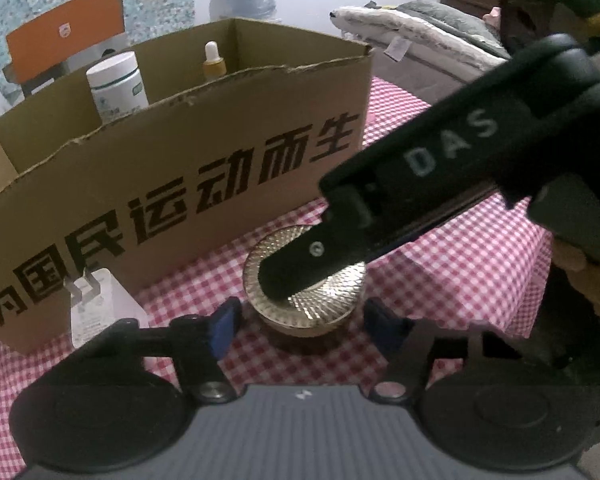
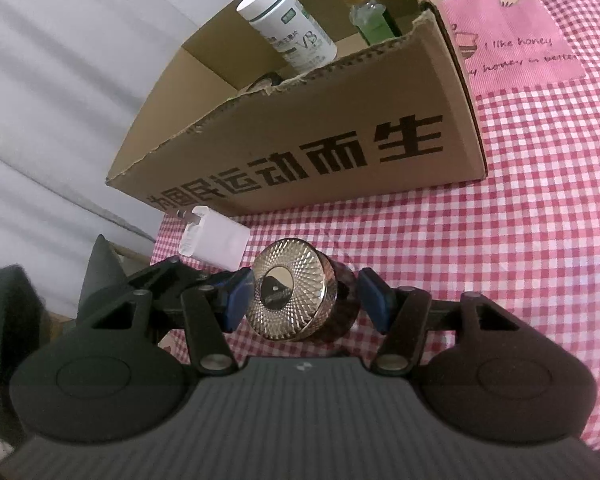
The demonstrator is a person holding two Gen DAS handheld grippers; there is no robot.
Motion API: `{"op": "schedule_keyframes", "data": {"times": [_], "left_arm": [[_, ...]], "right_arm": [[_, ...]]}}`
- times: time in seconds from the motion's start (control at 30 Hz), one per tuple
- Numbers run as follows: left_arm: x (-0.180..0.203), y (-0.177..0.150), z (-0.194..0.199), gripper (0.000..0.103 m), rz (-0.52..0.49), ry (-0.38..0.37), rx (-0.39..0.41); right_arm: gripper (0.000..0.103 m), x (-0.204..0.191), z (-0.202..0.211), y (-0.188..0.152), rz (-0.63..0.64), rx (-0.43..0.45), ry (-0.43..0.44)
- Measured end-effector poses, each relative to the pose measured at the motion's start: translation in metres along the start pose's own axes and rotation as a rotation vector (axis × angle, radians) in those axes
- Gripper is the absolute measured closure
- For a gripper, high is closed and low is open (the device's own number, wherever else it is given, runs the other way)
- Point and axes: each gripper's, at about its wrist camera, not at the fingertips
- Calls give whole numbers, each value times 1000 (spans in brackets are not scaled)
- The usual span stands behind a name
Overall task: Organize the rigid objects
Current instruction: 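Lift the gold-lidded jar with the right gripper over the box wall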
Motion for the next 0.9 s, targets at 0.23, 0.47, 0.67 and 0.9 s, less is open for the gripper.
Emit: {"op": "schedule_keyframes", "data": {"times": [0.23,0.47,0.67,0.9], "left_arm": [[-6,7,-10,41,5,0,3],[-2,10,-11,46,12,1,8],[-2,11,-11,46,31,3,8],[-2,10,-9,46,37,4,8]], "right_arm": [[45,-2,-4,-1,7,-4,7],[44,-2,-5,0,14,-4,5],[44,-3,-5,-1,17,-3,4],[44,-4,-6,-1,23,-3,0]]}}
Point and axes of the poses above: each gripper's, at about its wrist camera, not at the fingertips, and z roughly against the way its jaws point, x to its right, y to its top, and after that the axes turned 3 degrees about -x, right-handed
